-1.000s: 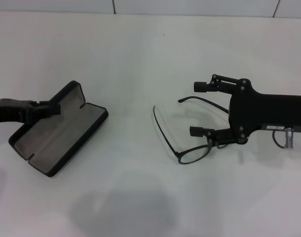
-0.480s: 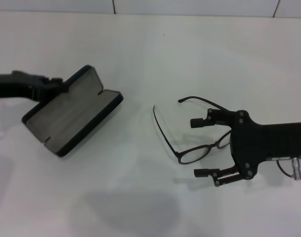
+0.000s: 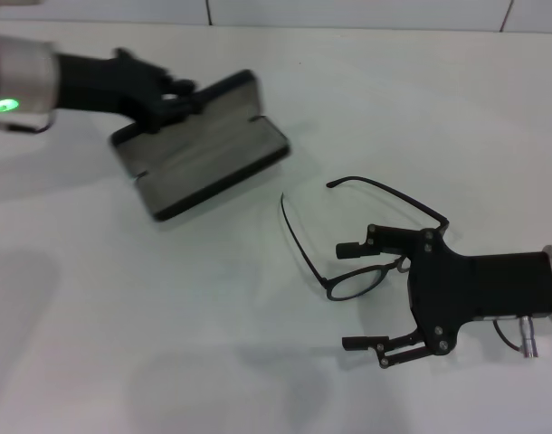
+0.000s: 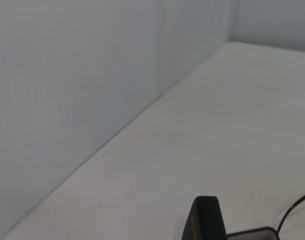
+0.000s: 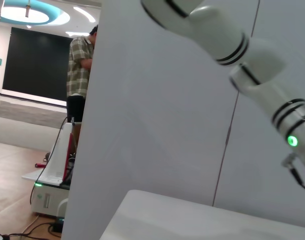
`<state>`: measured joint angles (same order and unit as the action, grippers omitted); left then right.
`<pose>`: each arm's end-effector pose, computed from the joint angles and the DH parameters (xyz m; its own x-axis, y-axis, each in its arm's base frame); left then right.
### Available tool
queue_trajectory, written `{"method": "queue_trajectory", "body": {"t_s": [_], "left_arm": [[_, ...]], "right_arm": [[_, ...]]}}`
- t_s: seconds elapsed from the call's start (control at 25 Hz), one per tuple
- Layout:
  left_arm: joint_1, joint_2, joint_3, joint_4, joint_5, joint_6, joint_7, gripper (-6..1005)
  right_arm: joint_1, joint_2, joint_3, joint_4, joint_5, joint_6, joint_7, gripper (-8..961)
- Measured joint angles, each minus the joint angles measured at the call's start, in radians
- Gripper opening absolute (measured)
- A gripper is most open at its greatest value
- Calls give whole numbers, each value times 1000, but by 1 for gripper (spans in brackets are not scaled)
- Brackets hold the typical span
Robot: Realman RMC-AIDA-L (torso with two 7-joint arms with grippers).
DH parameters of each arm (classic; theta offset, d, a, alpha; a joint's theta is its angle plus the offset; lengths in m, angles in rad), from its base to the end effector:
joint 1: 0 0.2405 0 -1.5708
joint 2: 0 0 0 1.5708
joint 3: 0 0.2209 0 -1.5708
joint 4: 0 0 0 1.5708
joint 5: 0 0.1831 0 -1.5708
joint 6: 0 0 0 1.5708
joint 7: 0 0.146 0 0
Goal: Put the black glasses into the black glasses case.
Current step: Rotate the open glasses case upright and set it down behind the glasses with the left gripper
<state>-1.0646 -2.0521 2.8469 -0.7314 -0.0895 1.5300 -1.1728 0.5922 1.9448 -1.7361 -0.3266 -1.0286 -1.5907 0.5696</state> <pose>-0.1956 0.3676 0.0469 0.9506 0.2253 0.2135 0.2922 -0.8816 -0.3708 0.1803 0.2500 -0.0283 0.7632 0.2661 -0.5888 0.2148 -0.9639 -0.1572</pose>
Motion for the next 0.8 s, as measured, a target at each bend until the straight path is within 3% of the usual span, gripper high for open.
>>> {"method": "queue_trajectory", "body": {"t_s": [0.28, 0.8], "left_arm": [[-108, -34, 0, 69, 78, -65, 183, 194], [-150, -36, 0, 242, 84, -205, 322, 194]], "right_arm": [[-35, 6, 1, -6, 0, 1, -13, 869], [-72, 9, 15, -10, 4, -8, -38, 869]]}}
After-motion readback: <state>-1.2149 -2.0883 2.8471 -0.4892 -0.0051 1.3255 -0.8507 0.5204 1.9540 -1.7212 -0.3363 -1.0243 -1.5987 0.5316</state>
